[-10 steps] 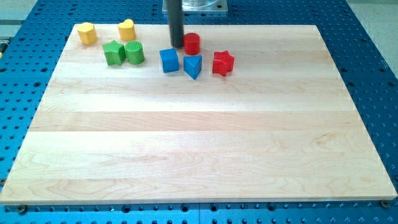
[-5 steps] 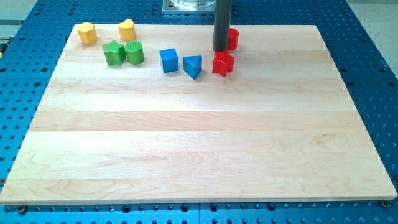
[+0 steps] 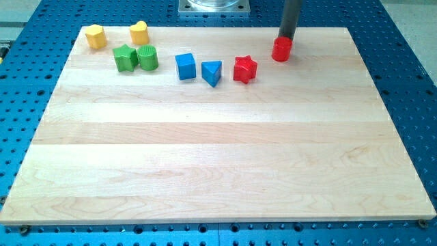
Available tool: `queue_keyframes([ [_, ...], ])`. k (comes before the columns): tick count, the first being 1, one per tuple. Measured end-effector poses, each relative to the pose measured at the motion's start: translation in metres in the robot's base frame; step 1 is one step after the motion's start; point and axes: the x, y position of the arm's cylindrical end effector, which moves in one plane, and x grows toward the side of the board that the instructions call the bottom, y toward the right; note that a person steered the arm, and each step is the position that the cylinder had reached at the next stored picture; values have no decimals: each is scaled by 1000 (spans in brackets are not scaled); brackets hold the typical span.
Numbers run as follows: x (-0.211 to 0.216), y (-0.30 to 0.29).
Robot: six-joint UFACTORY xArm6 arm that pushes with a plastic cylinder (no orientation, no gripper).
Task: Slide the red circle to the right of the red star
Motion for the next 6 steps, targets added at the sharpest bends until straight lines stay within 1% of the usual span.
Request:
queue_keyframes([
  [1,49,-11],
  [2,68,-11],
  [4,85,-11],
  [5,69,-12],
  [6,30,-54],
])
